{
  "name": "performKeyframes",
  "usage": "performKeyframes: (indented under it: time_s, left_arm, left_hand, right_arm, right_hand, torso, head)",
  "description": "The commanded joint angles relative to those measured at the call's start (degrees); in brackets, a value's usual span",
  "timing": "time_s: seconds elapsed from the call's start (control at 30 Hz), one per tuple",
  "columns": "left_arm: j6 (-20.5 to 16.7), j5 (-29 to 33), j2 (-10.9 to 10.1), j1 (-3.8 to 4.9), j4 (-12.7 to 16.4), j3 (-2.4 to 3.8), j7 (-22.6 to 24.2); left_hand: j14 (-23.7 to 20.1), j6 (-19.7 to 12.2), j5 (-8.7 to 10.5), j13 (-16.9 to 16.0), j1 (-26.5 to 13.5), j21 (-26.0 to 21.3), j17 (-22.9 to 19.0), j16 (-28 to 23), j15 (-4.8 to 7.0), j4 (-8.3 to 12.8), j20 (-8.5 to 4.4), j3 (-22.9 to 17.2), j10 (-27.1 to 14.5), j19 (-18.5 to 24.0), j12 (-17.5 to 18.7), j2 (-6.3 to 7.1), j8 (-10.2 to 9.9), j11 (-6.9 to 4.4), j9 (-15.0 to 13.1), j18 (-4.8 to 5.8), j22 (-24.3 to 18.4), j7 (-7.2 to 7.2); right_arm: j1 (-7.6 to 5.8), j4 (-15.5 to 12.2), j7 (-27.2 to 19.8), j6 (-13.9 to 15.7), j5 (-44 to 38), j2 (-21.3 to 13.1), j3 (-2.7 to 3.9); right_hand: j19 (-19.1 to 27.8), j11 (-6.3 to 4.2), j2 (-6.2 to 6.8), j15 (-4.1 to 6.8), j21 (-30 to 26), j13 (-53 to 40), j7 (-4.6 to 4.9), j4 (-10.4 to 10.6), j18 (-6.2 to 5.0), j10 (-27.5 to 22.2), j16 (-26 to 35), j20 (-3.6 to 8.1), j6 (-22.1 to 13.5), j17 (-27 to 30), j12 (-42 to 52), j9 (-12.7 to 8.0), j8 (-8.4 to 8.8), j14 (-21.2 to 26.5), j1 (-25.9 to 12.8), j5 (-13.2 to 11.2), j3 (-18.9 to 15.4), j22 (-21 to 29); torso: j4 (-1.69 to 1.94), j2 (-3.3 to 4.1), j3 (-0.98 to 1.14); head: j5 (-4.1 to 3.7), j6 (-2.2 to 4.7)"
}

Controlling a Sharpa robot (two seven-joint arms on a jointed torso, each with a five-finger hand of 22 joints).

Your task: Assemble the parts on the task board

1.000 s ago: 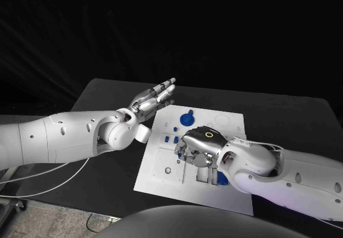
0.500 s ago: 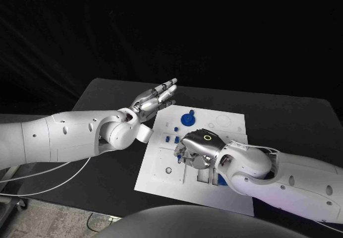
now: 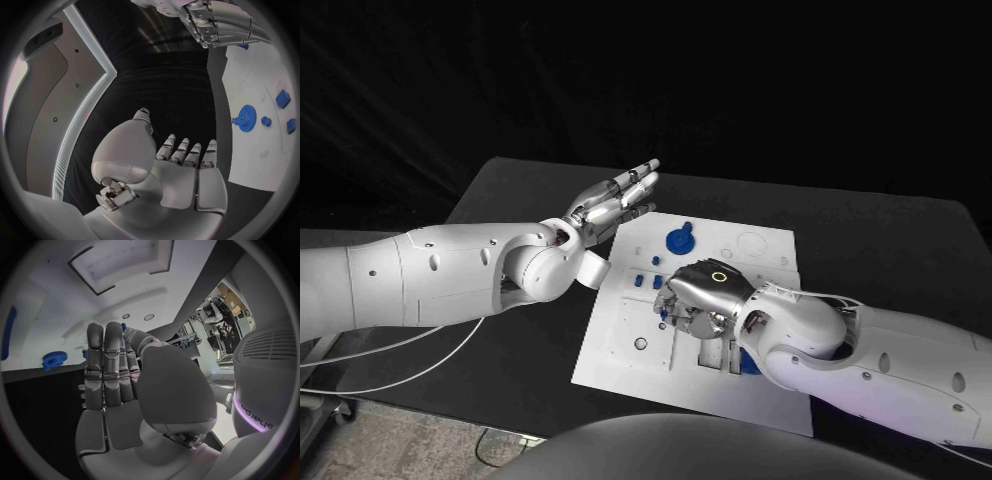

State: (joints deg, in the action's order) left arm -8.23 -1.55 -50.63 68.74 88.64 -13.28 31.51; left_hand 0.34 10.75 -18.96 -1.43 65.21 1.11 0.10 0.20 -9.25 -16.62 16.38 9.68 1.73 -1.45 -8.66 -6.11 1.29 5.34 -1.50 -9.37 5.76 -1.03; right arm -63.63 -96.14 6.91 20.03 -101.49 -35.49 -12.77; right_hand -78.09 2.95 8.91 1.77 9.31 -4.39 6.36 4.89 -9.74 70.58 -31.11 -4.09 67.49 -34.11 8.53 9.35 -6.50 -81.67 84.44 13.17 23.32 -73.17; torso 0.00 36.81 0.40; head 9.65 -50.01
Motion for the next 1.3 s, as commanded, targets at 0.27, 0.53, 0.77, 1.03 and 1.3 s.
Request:
performKeyframes:
  time_s: [0.27,0.53,0.77,1.03,1.3]
  left_arm:
    - [1.48,-0.49,0.23,-0.14,-0.02,0.02,0.38]
    - [1.38,-0.49,-0.12,-0.15,0.14,0.02,0.35]
    - [1.47,-0.49,-0.05,-0.17,0.04,0.02,0.31]
    - [1.61,-0.49,0.13,-0.22,-0.07,0.02,0.23]
    - [1.69,-0.49,0.17,-0.25,-0.13,0.02,0.14]
  left_hand:
    - [-0.1,0.07,-0.27,-0.06,0.01,0.3,0.01,-0.06,-0.31,-0.01,0.1,0.22,0.14,-0.42,-0.37,-0.75,0.4,0.36,-0.09,-0.94,0.08,0.25]
    - [-0.1,0.07,-0.27,-0.06,0.01,0.3,0.01,-0.06,-0.31,-0.01,0.1,0.22,0.14,-0.42,-0.37,-0.75,0.4,0.36,-0.09,-0.94,0.08,0.25]
    - [-0.06,0.06,-0.26,-0.06,0.05,0.31,0.02,-0.04,-0.36,0.0,0.1,0.29,0.13,-0.45,-0.38,-0.84,0.39,0.37,-0.08,-0.95,0.1,0.3]
    - [-0.06,0.06,-0.25,-0.06,0.07,0.33,0.02,-0.04,-0.37,0.0,0.11,0.32,0.12,-0.47,-0.38,-0.88,0.39,0.38,-0.08,-0.95,0.14,0.31]
    - [-0.06,0.06,-0.24,-0.06,0.07,0.33,0.03,-0.04,-0.38,0.0,0.11,0.34,0.12,-0.48,-0.39,-0.89,0.39,0.38,-0.08,-0.95,0.16,0.32]
  right_arm:
    - [0.68,0.51,-0.59,0.3,-0.44,-0.04,0.03]
    - [1.64,-0.28,-0.93,1.9,-0.41,-0.92,0.03]
    - [2.01,-1.05,-1.16,3.65,-0.55,-1.77,0.03]
    - [2.57,-0.17,-1.22,4.15,-0.58,-1.45,0.03]
    - [3.33,0.88,-1.39,5.42,-0.6,-0.9,0.03]
  right_hand:
    - [-0.19,-0.03,0.27,0.05,0.3,-0.07,0.08,-0.38,-0.55,0.45,-0.3,0.24,-0.24,-0.1,-0.26,0.08,0.22,-0.14,0.13,0.14,-0.05,-0.1]
    - [-0.21,-0.03,0.28,0.05,0.42,-0.07,0.09,-0.39,-0.54,0.48,-0.31,0.24,-0.24,-0.11,-0.25,0.08,0.22,-0.14,0.13,0.13,-0.05,-0.14]
    - [-0.26,-0.09,0.29,0.08,0.55,-0.14,0.07,-0.53,-0.52,0.73,-0.37,0.26,-0.12,-0.17,-0.16,0.13,0.2,-0.15,0.22,0.13,-0.05,-0.27]
    - [-0.24,-0.1,0.31,0.09,0.43,-0.15,0.07,-0.57,-0.54,0.78,-0.38,0.27,-0.12,-0.18,-0.15,0.14,0.21,-0.14,0.24,0.14,-0.05,-0.27]
    - [-0.23,-0.11,0.37,0.1,0.37,-0.18,0.09,-0.68,-0.56,0.85,-0.39,0.29,-0.17,-0.2,-0.14,0.14,0.26,-0.12,0.33,0.14,-0.05,-0.32]
  torso:
    - [0.02,0.0,0.04]
    - [0.02,0.02,0.04]
    - [-0.03,0.0,0.03]
    - [-0.01,-0.01,0.05]
    - [0.02,0.04,0.01]
  head:
    - [0.31,0.01]
    - [0.62,0.01]
    - [0.61,0.01]
    - [0.6,0.01]
    - [0.7,0.01]
